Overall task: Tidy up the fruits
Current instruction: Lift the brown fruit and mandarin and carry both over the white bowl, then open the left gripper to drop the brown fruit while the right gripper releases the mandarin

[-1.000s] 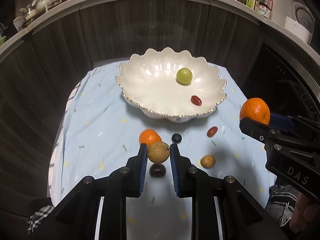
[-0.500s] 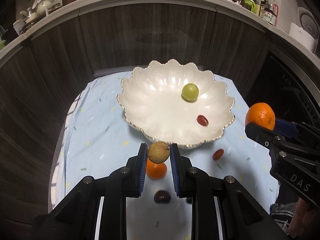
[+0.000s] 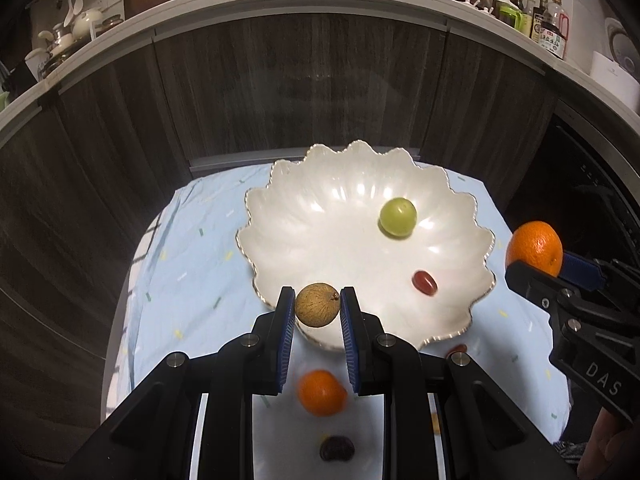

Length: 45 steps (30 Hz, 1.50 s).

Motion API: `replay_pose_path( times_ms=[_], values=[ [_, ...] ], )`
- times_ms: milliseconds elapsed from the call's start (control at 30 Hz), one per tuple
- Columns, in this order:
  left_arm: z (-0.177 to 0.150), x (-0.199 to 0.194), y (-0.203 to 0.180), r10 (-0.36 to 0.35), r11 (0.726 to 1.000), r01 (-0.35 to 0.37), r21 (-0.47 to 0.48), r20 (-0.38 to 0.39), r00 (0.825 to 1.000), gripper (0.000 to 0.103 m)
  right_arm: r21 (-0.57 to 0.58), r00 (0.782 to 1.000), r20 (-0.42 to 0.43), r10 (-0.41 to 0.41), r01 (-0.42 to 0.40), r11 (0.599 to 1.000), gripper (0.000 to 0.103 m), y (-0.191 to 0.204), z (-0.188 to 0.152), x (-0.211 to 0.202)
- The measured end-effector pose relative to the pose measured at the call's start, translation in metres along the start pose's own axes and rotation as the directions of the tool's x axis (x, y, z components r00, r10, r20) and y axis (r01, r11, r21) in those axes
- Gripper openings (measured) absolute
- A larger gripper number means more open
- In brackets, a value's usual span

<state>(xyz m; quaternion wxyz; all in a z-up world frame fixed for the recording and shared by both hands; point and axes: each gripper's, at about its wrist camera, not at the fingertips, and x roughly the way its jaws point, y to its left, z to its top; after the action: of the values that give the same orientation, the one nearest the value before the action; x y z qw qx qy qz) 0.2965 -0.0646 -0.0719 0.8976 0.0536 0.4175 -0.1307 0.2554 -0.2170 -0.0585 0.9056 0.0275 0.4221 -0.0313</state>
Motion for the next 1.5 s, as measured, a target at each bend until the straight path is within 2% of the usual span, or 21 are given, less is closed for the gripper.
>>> replay_pose_path(
  times_ms=[600, 1033, 1367, 1433, 1500],
  values=[
    [0.022, 0.046, 0.004, 0.016, 1.0, -0.016, -0.002, -0.019, 1.0, 0.023, 0.034, 0.999, -0.031, -0.023, 0.024, 0.999, 0.047, -0.013, 0.014, 0.041],
    [0.027, 0.076, 0.005, 0.027, 1.0, -0.027, -0.004, -0.051, 0.998, 0.023, 0.04, 0.997, -0.068, -0.033, 0.036, 0.999, 0.047, -0.017, 0.016, 0.065],
    [0.026, 0.085, 0.005, 0.029, 1.0, -0.03, 0.001, -0.055, 0.998, 0.024, 0.049, 0.996, -0.084, -0.022, 0.026, 0.998, 0.047, -0.019, 0.017, 0.078],
    [0.026, 0.086, 0.005, 0.03, 1.0, -0.03, 0.002, -0.059, 0.998, 0.029, 0.049, 0.996, -0.089, -0.022, 0.027, 0.998, 0.047, -0.019, 0.017, 0.081],
    [0.026, 0.087, 0.005, 0.035, 0.999, -0.034, 0.003, -0.059, 0.998, 0.042, 0.036, 0.995, -0.099, -0.024, 0.027, 0.999, 0.047, -0.018, 0.017, 0.084]
  ],
)
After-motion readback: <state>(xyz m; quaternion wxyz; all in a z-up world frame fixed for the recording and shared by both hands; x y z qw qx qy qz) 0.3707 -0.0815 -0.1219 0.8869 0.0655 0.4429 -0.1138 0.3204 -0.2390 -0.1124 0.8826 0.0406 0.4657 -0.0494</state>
